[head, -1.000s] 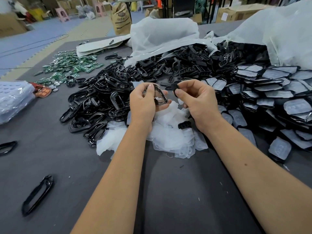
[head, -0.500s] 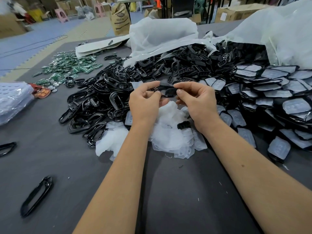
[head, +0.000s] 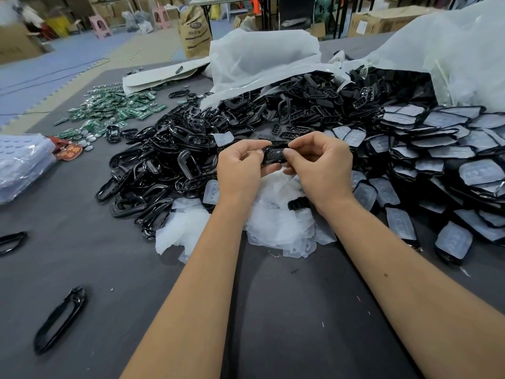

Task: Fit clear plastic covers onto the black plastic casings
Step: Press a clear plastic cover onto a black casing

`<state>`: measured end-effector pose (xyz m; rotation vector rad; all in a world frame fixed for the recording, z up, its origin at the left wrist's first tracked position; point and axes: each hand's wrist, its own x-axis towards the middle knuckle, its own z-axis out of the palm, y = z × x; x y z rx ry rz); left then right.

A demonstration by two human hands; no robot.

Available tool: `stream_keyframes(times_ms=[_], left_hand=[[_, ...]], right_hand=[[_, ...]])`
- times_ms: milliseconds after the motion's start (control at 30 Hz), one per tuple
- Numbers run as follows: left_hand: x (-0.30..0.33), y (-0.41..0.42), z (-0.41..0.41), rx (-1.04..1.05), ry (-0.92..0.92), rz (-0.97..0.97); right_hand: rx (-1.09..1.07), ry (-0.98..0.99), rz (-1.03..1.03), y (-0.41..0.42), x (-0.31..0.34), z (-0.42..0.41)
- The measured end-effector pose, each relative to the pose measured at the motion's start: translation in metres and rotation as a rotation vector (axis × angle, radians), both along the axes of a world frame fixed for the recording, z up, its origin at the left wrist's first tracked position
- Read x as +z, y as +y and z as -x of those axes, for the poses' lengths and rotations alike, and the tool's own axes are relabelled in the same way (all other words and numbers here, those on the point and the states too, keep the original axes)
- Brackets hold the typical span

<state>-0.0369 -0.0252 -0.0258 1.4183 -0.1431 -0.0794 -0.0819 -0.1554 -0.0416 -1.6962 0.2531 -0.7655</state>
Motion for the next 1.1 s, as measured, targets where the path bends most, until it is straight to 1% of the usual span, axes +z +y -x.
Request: stream_keyframes(times_ms=[133,267,433,567,633,700,767,933,1100], left_hand=[[-0.0021,-0.0003,-0.0012,0.005,-0.015,-0.018],[-0.0034,0.0008,-0.0014,-0.006,-0.034,-0.023],[-0.0047,0.0030,0.0009,-0.014,-0.114,-0.110],[-0.0029,0.0033,0.0018,-0.020,-0.100,-0.060],[-0.0015,0.0049,0.0008,-0.035,-0.081,-0.008],[-0.0011,0.0069,0.0003,-0.061,-0.057,0.046],[-0.0002,0.0078,0.0006,-0.089,-0.040,0.080],[-0.0006,0.0083,0.0022,-0.103,-0.033,0.103],[-0.0022,0.0086,0.0016,-0.072,-0.077,0.049]], right_hand=[[-0.016,0.007,0.065,0.0014,-0.0002,0.0001],[-0.028,0.010,0.074,0.0013,0.0011,0.0006],[-0.081,-0.014,0.180,0.0035,0.0029,0.0029],[-0.139,-0.013,0.230,0.0029,0.0029,0.0023],[-0.110,0.020,0.151,0.0003,0.0025,0.0010],[0.012,0.036,0.001,-0.0017,0.0017,-0.0001],[0.071,0.031,-0.057,-0.0033,0.0008,-0.0011],[0.040,0.056,-0.037,-0.0030,-0.0015,-0.0029],[0.019,0.060,0.080,-0.0022,0.0009,-0.0022]])
